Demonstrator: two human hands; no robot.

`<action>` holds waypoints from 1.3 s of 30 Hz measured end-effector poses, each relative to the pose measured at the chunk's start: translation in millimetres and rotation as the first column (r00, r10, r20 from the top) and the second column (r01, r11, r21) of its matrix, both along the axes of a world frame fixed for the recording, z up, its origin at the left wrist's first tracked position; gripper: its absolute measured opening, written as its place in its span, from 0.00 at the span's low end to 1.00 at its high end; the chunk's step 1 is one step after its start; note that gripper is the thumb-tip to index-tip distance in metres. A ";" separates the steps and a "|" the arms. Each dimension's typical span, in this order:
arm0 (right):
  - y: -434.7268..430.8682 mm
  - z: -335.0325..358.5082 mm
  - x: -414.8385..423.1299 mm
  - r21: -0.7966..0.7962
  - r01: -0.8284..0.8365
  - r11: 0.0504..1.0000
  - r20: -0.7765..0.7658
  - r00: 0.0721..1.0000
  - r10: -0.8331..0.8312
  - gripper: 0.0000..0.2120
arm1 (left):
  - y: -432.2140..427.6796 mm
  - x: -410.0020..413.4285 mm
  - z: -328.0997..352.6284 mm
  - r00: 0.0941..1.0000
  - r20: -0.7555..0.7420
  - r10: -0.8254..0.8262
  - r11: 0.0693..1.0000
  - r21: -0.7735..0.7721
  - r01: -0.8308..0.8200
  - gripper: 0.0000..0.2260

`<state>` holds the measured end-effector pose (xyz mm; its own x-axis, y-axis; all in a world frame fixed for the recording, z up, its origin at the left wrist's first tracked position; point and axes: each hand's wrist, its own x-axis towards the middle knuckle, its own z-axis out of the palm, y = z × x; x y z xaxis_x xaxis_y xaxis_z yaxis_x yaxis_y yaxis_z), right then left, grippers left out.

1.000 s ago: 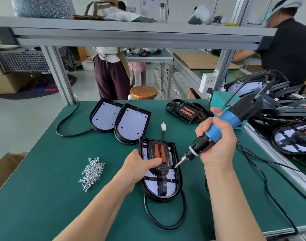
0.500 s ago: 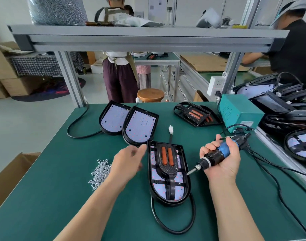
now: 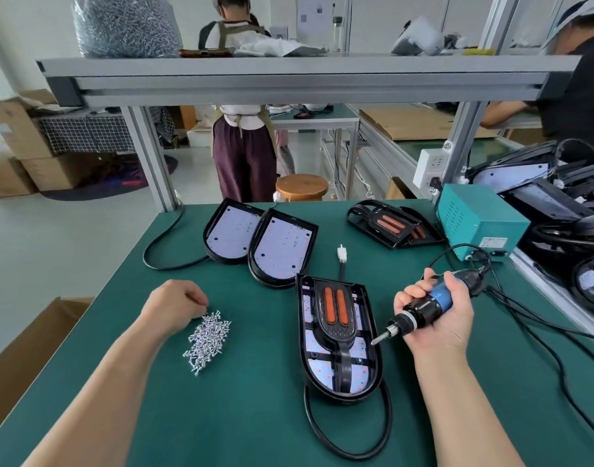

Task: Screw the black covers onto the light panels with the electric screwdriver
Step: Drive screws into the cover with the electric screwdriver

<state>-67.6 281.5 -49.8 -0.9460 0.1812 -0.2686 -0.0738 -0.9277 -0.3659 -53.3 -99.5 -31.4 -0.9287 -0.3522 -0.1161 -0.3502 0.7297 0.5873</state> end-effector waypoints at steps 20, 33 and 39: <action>-1.1 1.4 1.6 0.009 0.001 1.000 0.041 0.999 -0.001 0.09 | 4.2 -3.3 5.6 0.946 0.170 -0.275 0.879 -0.355 0.319 0.08; -1.1 3.7 3.0 0.019 0.015 1.000 0.047 0.999 -0.016 0.09 | 49.9 13.6 20.0 0.964 -0.258 0.060 0.890 0.452 0.065 0.04; -7.5 23.2 8.9 0.036 0.104 0.994 0.062 0.992 -0.106 0.08 | 105.4 46.9 31.0 0.988 -0.124 0.091 0.291 0.952 0.093 0.02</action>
